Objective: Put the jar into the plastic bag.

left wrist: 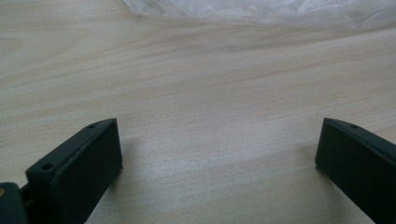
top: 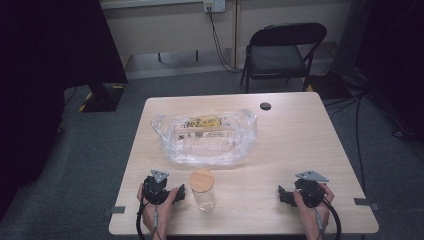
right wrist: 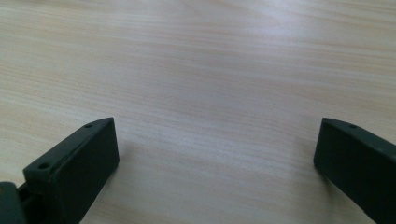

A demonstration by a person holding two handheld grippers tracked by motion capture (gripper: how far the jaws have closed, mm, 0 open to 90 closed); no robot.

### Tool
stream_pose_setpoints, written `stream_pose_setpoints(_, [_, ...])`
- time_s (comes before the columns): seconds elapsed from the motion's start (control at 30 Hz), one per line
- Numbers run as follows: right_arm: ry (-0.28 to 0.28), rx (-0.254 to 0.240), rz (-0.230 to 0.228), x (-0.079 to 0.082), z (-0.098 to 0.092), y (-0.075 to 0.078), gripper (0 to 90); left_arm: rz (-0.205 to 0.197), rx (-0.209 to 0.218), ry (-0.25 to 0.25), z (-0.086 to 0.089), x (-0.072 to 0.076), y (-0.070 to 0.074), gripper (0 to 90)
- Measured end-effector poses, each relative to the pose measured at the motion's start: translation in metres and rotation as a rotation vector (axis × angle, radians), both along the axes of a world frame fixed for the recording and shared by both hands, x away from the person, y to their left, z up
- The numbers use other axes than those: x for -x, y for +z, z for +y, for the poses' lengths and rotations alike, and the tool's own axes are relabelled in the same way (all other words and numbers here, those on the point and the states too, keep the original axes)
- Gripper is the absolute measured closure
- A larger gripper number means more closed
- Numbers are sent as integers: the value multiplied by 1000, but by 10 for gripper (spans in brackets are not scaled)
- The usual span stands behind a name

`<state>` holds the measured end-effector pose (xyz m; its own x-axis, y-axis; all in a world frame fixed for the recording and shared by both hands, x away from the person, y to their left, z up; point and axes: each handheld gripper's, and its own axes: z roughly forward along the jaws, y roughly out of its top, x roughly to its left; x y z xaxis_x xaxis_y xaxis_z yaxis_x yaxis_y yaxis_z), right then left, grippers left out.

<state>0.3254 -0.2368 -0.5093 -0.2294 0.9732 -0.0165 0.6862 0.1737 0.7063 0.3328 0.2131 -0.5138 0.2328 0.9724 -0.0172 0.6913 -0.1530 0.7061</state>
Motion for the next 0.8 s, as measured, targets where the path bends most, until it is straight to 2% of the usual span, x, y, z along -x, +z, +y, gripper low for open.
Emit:
stream_pose_setpoints(0.2, [0,0,0,0,0,0,0,-3,1,12,-1,0,0,1])
stream_pose_setpoints(0.43, [0,0,0,0,0,0,0,-21,68,11,2,5,5,43])
stream_pose_setpoints(0.57, [0,0,0,0,0,0,0,-33,67,-3,1,7,9,44])
stream_pose_setpoints(0.8, [0,0,0,0,0,0,0,-37,97,-15,1,10,14,44])
